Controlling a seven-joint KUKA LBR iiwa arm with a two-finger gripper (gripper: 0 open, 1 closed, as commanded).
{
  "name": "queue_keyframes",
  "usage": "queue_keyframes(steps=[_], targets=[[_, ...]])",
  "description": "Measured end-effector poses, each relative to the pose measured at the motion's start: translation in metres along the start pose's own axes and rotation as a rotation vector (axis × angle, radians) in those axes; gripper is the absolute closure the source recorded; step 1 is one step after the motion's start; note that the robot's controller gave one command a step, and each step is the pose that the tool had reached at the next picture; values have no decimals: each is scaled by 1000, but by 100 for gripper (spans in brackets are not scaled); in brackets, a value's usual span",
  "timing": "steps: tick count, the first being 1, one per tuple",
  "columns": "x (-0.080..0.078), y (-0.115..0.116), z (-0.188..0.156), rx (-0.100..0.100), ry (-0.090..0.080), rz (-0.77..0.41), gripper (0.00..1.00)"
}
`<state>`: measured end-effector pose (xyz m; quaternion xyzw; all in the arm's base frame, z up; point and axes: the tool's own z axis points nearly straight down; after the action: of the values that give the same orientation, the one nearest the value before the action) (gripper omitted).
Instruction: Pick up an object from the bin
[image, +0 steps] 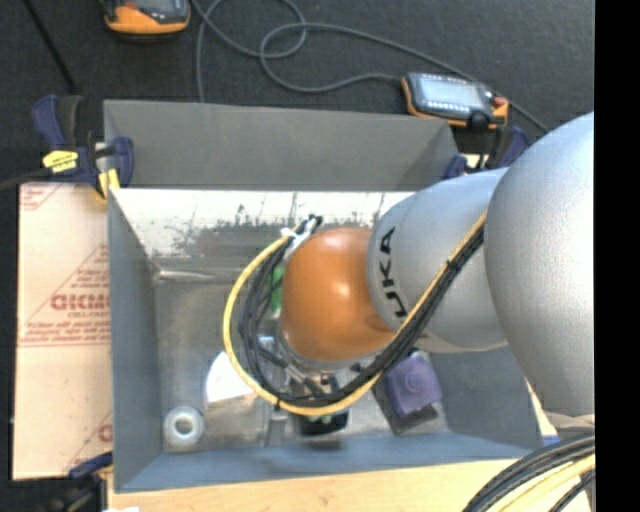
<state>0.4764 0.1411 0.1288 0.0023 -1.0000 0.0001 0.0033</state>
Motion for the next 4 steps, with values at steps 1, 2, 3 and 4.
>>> queue_keyframes(steps=[1,2,3,4], targets=[[-2,-1,-4,-1,-7,4,0],[-24,-11,-18,-2,-6,62,0],[-26,-35,-75,1,-2,6,0],[-37,-30,-119,-1,-9,31,0]])
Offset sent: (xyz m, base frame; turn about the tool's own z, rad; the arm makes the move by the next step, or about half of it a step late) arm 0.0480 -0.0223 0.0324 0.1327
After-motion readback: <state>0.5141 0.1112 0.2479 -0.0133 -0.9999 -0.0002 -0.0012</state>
